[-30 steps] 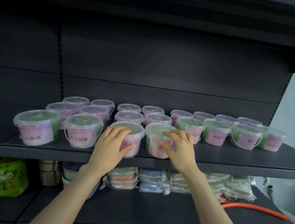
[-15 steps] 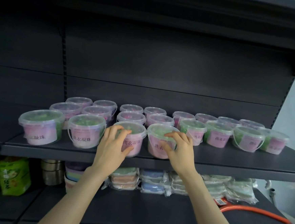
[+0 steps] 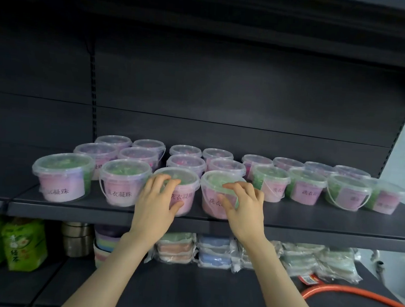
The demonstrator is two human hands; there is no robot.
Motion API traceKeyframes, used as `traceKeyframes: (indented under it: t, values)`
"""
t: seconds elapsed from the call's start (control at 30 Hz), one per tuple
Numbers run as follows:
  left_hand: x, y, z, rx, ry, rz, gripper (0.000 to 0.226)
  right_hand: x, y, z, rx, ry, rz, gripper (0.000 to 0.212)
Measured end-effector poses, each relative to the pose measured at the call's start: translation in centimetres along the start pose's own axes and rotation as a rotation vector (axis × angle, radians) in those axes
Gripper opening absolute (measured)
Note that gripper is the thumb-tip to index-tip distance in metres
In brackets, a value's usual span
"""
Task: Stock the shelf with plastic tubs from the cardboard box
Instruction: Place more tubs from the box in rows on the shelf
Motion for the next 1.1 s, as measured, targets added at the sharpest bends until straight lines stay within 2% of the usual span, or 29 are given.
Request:
traceKeyframes:
  t: [0.4, 0.63, 0.77, 0.83, 0.93, 1.0, 1.1]
  values:
    - [-0.6, 0.1, -0.2, 0.026, 0.004, -0.094, 0.052, 0.4, -0.3, 0.0, 0.02, 0.05, 0.076, 0.028]
    - [-0.5, 0.6, -0.4, -0.035, 0.018, -0.072, 0.053, 0.7, 0.4, -0.2, -0.079, 0.087, 0.138, 0.028]
    - [-0.4, 1.0, -0.7, -0.128, 0.025, -0.094, 0.061, 0.9, 0.7, -0.7, -0.172, 0.096, 0.116, 0.04]
    - [-0.1, 0.5, -1.2, -0.121, 0.02, -0.166, 0.061, 1.1, 0.2, -1.2, -0.171, 0.119, 0.113, 0.051]
    - [1.0, -1.5, -2.5, 0.003, 0.032, -0.196, 0.046, 0.9, -1.2, -2.9, -0.072, 0.091, 0.112, 0.051]
    - [2.0, -2.7, -3.7, 0.079, 0.055, -0.192, 0.031, 0.5, -1.6, -4.6, -0.025, 0.056, 0.13, 0.038]
    - [3.1, -2.6, -6.1, 0.066, 0.059, -0.272, 0.017, 0.7, -1.0, -7.5, -0.004, -0.014, 0.085, 0.022]
Point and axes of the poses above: each hand's wrist, its own z-axis towards the middle knuckle, its own y-axis out of the palm, x = y × z, the point moved 9 cm from there along z, towards the middle knuckle, and after that the axes turned 15 degrees about y, right-handed, at the moved point
